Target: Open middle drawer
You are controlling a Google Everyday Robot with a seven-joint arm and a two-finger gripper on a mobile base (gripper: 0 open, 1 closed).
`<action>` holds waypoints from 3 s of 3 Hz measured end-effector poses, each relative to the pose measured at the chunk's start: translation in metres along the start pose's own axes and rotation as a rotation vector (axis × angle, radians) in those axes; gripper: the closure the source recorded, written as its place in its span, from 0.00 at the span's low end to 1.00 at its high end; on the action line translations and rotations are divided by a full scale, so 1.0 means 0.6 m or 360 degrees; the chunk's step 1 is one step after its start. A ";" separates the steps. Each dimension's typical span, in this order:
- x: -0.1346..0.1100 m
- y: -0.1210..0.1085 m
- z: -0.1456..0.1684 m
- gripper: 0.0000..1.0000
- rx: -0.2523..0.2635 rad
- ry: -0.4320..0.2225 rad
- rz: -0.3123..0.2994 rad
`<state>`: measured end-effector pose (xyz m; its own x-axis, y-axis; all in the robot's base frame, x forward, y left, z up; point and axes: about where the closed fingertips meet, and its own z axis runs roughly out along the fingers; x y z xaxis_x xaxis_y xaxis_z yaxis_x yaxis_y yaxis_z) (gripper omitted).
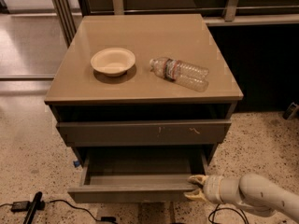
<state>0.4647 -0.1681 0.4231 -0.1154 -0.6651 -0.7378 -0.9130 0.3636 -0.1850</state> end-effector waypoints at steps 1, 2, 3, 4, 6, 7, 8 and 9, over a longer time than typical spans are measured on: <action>0.006 0.014 -0.017 1.00 0.0010 -0.0001 0.0025; 0.006 0.014 -0.017 1.00 0.0010 -0.0001 0.0025; 0.006 0.014 -0.016 0.85 0.0010 -0.0001 0.0025; 0.006 0.014 -0.016 0.54 0.0010 -0.0001 0.0025; 0.006 0.014 -0.016 0.08 0.0010 -0.0001 0.0025; 0.006 0.014 -0.016 0.10 0.0010 -0.0001 0.0025; 0.006 0.014 -0.016 0.33 0.0009 -0.0001 0.0025; 0.008 0.026 -0.027 0.56 0.0017 0.0015 0.0016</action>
Offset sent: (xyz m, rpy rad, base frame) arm -0.4093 -0.1752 -0.0634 0.1481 0.1789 -0.3825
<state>0.4438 -0.1761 0.4274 -0.1284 -0.6674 -0.7335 -0.9076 0.3771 -0.1843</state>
